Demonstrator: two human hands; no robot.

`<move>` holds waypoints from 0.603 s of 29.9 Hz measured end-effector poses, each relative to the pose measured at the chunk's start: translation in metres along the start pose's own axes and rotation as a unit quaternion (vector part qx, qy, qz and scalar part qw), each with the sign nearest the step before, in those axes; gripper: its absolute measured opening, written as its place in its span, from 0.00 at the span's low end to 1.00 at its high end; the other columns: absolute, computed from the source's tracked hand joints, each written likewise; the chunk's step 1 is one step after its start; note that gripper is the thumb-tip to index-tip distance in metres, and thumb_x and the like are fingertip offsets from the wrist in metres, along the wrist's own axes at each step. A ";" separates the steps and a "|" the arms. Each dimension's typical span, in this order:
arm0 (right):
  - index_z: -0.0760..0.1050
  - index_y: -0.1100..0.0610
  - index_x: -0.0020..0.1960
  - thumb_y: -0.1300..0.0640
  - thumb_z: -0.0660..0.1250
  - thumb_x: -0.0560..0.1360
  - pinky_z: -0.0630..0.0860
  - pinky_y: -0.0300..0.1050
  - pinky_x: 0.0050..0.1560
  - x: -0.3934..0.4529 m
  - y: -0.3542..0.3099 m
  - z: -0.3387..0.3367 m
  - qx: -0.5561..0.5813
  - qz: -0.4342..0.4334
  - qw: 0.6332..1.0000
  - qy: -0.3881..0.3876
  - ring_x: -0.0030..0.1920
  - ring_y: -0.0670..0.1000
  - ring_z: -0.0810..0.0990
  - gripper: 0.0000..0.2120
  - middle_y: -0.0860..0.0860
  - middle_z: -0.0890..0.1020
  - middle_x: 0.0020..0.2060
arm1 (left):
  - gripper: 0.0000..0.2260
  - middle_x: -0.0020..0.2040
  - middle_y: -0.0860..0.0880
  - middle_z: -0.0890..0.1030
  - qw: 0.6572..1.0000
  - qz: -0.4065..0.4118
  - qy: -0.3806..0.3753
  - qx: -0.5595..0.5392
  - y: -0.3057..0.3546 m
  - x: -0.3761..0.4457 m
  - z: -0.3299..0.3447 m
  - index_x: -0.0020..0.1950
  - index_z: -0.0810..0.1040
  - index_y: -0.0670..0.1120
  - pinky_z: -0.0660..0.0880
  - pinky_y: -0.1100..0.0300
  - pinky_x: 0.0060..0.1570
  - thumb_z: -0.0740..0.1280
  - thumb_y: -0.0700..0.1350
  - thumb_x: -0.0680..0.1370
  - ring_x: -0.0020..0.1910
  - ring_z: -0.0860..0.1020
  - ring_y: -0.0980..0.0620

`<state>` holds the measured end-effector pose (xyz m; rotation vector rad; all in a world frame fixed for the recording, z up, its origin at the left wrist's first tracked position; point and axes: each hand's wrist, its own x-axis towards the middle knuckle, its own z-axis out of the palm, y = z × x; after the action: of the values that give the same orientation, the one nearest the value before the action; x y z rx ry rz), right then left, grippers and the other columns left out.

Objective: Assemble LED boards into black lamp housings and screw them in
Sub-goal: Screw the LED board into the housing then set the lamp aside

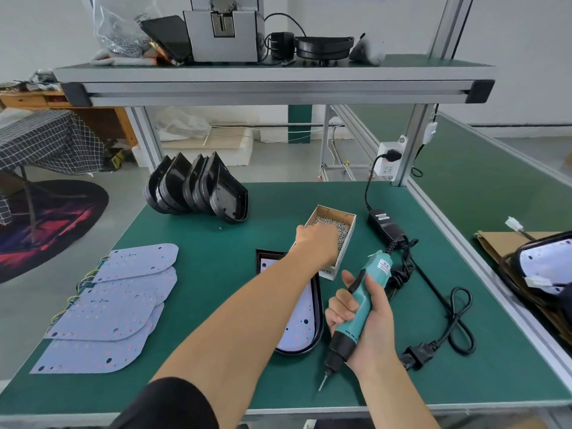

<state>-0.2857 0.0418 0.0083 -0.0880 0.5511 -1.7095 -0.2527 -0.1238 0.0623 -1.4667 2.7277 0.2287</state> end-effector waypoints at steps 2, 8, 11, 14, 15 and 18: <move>0.85 0.58 0.48 0.47 0.68 0.77 0.65 0.39 0.24 -0.001 0.000 0.000 -0.002 0.000 1.000 0.001 0.23 0.46 0.64 0.15 0.47 0.66 0.26 | 0.09 0.47 0.49 0.76 1.000 -0.004 -0.007 -0.014 -0.002 0.001 0.001 0.52 0.69 0.49 0.64 0.51 0.52 0.67 0.39 0.77 0.52 0.77 0.44; 0.85 0.58 0.48 0.47 0.68 0.77 0.65 0.39 0.24 -0.003 0.000 0.002 0.000 0.004 1.000 0.002 0.23 0.45 0.64 0.15 0.47 0.65 0.25 | 0.07 0.43 0.50 0.74 1.000 -0.005 -0.015 -0.021 -0.003 0.000 0.001 0.51 0.71 0.48 0.64 0.51 0.53 0.66 0.38 0.78 0.48 0.75 0.45; 0.85 0.58 0.48 0.47 0.68 0.77 0.65 0.39 0.24 -0.004 0.000 0.003 -0.001 0.003 1.000 0.005 0.23 0.45 0.64 0.15 0.47 0.65 0.25 | 0.07 0.41 0.50 0.74 0.999 -0.007 0.003 -0.039 -0.003 -0.002 0.001 0.49 0.72 0.47 0.64 0.51 0.51 0.67 0.36 0.77 0.46 0.74 0.45; 0.85 0.59 0.49 0.47 0.68 0.77 0.65 0.39 0.24 -0.005 0.001 0.003 -0.001 0.001 1.000 0.008 0.23 0.46 0.64 0.15 0.48 0.65 0.25 | 0.07 0.49 0.47 0.81 0.997 -0.013 0.026 -0.074 -0.006 -0.003 0.000 0.51 0.78 0.45 0.66 0.52 0.51 0.68 0.35 0.76 0.49 0.76 0.44; 0.84 0.59 0.49 0.47 0.68 0.78 0.65 0.39 0.24 -0.005 0.001 0.003 -0.001 -0.001 1.000 0.009 0.23 0.46 0.64 0.15 0.48 0.65 0.26 | 0.08 0.51 0.46 0.83 0.996 -0.016 0.029 -0.086 -0.007 -0.003 -0.001 0.52 0.80 0.45 0.68 0.52 0.51 0.68 0.35 0.76 0.50 0.78 0.43; 0.84 0.59 0.49 0.48 0.68 0.77 0.65 0.39 0.24 -0.005 0.002 0.004 -0.004 -0.005 1.000 0.012 0.23 0.46 0.64 0.14 0.47 0.65 0.26 | 0.06 0.52 0.45 0.84 0.993 -0.020 0.043 -0.111 -0.010 -0.002 -0.005 0.53 0.83 0.45 0.72 0.52 0.52 0.71 0.38 0.77 0.52 0.81 0.42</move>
<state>-0.2816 0.0453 0.0122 -0.0776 0.5762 -1.7207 -0.2431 -0.1280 0.0667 -1.6177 2.8136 0.4943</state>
